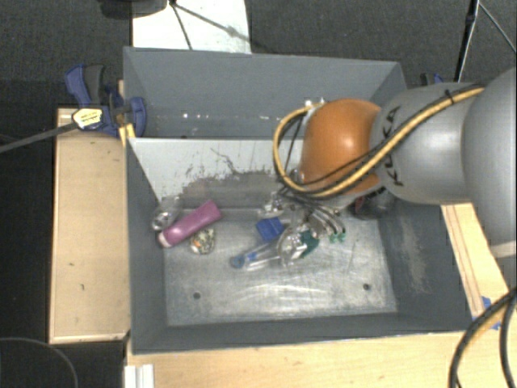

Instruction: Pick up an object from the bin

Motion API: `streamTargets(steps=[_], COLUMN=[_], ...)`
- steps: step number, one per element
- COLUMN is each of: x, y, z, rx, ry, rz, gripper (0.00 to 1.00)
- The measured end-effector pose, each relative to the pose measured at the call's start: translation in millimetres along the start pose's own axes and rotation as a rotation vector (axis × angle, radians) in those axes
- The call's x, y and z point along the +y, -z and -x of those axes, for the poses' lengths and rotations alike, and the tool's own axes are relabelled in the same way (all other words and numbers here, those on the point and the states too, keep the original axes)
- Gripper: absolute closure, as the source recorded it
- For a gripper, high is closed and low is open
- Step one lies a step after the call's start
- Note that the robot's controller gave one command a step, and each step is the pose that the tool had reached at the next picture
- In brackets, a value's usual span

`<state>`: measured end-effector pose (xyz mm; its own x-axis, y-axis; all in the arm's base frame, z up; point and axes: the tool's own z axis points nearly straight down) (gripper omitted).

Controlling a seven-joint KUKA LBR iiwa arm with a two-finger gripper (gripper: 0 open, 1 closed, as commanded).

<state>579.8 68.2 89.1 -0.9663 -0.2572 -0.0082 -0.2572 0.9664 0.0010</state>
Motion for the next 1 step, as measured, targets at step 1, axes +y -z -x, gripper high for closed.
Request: streamTargets(steps=[1], x=[20.4], y=[171.9], z=[-14.3], rx=[-0.003], ry=[0.015], rz=[-0.002], gripper=[1.00])
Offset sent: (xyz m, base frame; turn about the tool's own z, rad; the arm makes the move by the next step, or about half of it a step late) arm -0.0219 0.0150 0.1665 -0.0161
